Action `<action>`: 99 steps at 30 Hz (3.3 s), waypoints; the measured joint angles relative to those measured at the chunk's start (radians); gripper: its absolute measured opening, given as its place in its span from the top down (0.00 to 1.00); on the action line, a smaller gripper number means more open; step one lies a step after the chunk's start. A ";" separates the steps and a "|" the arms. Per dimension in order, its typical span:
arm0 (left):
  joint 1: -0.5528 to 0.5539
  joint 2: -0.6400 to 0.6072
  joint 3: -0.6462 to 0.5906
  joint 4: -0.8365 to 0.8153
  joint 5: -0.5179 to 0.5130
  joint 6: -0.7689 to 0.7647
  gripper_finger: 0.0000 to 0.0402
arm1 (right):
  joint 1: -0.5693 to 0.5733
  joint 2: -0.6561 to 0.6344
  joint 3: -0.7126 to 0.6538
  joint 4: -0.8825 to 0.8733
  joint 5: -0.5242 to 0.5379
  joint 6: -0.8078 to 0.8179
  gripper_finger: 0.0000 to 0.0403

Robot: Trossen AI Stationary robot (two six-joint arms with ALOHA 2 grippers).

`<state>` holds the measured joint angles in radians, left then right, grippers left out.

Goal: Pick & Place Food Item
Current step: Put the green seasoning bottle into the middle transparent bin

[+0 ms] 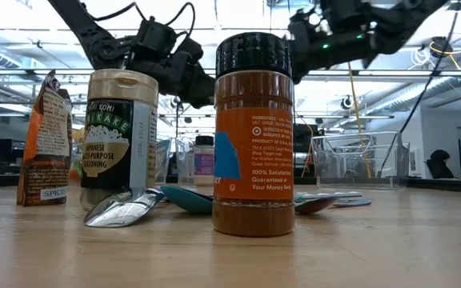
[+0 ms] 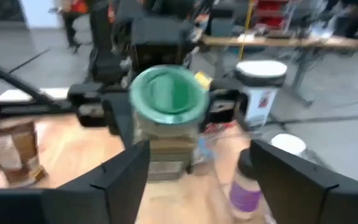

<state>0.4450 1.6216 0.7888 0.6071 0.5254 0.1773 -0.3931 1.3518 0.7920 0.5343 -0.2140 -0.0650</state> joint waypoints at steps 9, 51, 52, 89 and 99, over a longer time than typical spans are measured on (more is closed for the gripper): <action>0.010 0.048 0.034 -0.008 -0.039 -0.026 0.50 | -0.037 0.111 0.119 -0.041 -0.047 -0.053 0.17; -0.077 0.049 0.034 -0.215 -0.121 -0.028 0.50 | -0.019 0.184 0.247 -0.326 -0.208 -0.014 0.21; -0.081 0.049 0.034 -0.215 -0.138 -0.030 0.50 | -0.015 0.185 0.247 -0.324 -0.206 -0.011 0.21; -0.134 0.049 0.034 -0.171 -0.295 -0.137 0.50 | 0.015 0.183 0.247 -0.321 -0.213 0.002 0.51; -0.181 -0.003 0.034 -0.162 -0.379 -0.203 0.08 | -0.020 0.164 0.246 -0.320 -0.148 0.001 0.51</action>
<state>0.2642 1.6183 0.8227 0.4453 0.1466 -0.0261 -0.4132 1.5161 1.0378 0.2148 -0.3619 -0.0643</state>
